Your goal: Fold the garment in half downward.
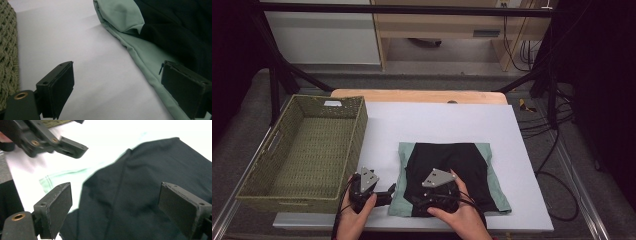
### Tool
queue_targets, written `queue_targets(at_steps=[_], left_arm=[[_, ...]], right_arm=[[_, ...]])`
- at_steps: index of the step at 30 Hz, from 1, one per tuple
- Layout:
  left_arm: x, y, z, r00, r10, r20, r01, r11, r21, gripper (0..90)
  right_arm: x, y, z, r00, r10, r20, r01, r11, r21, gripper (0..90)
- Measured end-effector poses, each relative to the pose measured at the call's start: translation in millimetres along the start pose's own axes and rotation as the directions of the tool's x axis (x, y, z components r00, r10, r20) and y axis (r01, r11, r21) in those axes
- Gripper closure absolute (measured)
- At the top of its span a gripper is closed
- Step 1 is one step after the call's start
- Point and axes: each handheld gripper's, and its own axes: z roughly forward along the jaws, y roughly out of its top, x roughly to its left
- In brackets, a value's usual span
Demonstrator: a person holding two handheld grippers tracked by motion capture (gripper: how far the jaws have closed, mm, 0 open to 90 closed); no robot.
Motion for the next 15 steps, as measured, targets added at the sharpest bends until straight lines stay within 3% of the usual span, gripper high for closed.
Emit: queue_targets(at_steps=[5, 15], left_arm=[[0.4, -0.5, 0.7, 1.0000, 0.001, -0.006, -0.001, 1.0000, 0.005, 11.2], [0.5, -0.9, 1.6, 1.0000, 0.001, -0.010, -0.001, 1.0000, 0.006, 10.7]], right_arm=[[12.8, 6.2, 9.0, 0.9985, -0.021, -0.051, 0.021, 1.000, 0.004, 15.5], [29.7, -0.5, 23.8, 0.9959, -0.041, -0.081, 0.041, 0.999, 0.006, 15.6]])
